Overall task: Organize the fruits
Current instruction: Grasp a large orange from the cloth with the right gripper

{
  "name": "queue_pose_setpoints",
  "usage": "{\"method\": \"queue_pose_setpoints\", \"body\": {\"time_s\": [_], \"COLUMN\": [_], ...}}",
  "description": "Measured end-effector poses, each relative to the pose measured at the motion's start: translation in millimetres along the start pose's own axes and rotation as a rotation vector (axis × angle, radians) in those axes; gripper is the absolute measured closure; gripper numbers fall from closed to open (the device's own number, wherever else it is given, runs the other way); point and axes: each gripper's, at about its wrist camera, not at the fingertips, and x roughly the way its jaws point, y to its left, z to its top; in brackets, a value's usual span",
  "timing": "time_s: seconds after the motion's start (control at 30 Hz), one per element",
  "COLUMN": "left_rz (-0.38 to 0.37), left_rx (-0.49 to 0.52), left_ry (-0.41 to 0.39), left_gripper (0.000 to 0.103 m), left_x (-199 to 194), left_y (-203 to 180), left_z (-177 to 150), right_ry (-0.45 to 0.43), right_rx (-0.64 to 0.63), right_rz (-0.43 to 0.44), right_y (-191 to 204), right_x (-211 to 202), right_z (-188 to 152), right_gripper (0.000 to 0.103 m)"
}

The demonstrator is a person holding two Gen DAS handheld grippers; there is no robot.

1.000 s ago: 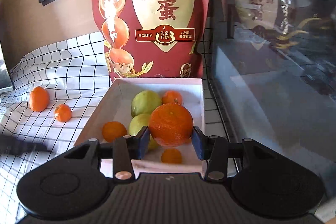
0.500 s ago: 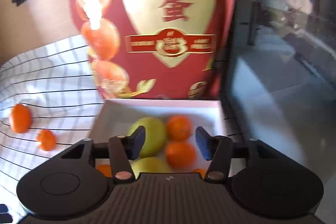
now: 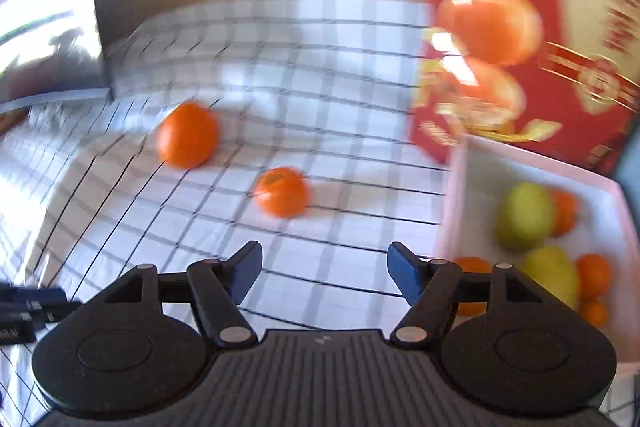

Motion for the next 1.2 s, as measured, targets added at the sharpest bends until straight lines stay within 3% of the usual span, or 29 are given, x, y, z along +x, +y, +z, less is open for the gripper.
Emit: {"method": "queue_pose_setpoints", "body": {"time_s": [0.13,0.3,0.5,0.7,0.8,0.97,1.2], "left_rz": [0.009,-0.004,-0.023,-0.006,-0.006,-0.024,-0.112], "left_rx": [-0.016,-0.047,-0.079,-0.122,-0.136,-0.121,-0.056], "left_ry": [-0.025,-0.037,-0.039,-0.024,-0.025,-0.015,0.021], "left_gripper": [0.051,0.051,0.051,0.051,0.051,0.051,0.051], "left_x": [-9,-16,-21,-21,-22,-15,6], "left_y": [32,62,81,99,105,99,64], "left_z": [5,10,8,1,2,6,12], "right_ry": [0.018,0.03,0.04,0.162,0.168,0.235,0.3], "right_rx": [-0.066,-0.07,-0.038,0.155,0.178,0.102,0.036], "right_rz": [0.067,0.17,0.06,0.077,0.089,0.158,0.277], "right_y": [48,97,132,124,121,120,95], "right_x": [21,60,132,181,181,161,90], "right_z": [14,60,105,116,114,110,48], "right_gripper": [0.033,0.032,0.032,0.031,0.032,0.033,0.033]}}
